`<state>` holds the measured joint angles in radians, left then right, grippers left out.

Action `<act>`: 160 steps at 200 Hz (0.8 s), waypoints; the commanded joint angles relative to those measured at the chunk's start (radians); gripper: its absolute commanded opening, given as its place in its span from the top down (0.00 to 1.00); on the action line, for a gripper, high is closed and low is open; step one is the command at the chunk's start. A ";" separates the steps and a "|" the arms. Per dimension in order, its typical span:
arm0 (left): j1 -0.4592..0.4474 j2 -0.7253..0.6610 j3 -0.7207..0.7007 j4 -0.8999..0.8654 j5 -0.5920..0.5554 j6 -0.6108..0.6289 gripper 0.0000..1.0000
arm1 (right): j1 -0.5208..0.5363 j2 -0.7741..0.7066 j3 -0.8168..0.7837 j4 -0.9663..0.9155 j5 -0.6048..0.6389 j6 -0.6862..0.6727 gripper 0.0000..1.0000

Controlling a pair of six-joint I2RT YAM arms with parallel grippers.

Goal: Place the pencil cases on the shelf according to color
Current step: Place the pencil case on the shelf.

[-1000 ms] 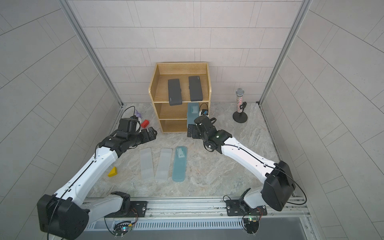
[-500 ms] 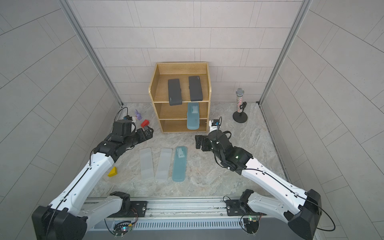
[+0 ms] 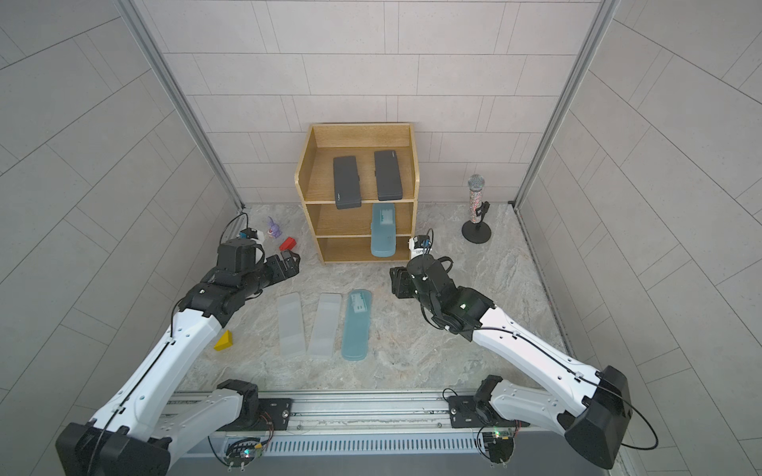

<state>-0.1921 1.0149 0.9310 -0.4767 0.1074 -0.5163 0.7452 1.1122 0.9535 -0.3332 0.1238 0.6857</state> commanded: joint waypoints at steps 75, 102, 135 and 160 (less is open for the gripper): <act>0.002 -0.015 0.009 -0.009 0.030 0.022 0.00 | -0.123 0.346 0.138 0.212 -0.209 0.039 0.70; 0.003 -0.014 0.007 -0.006 0.040 0.019 0.00 | -0.152 0.412 0.196 0.232 -0.226 0.029 0.70; 0.002 0.005 0.000 0.009 0.078 0.000 0.00 | -0.190 0.485 0.262 0.236 -0.239 0.025 0.70; 0.002 0.007 -0.001 0.011 0.084 -0.004 0.00 | -0.200 0.499 0.266 0.249 -0.243 0.025 0.66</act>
<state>-0.1921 1.0206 0.9314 -0.4755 0.1730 -0.5163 0.5552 1.6039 1.2060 -0.1036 -0.1108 0.7151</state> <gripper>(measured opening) 0.996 0.316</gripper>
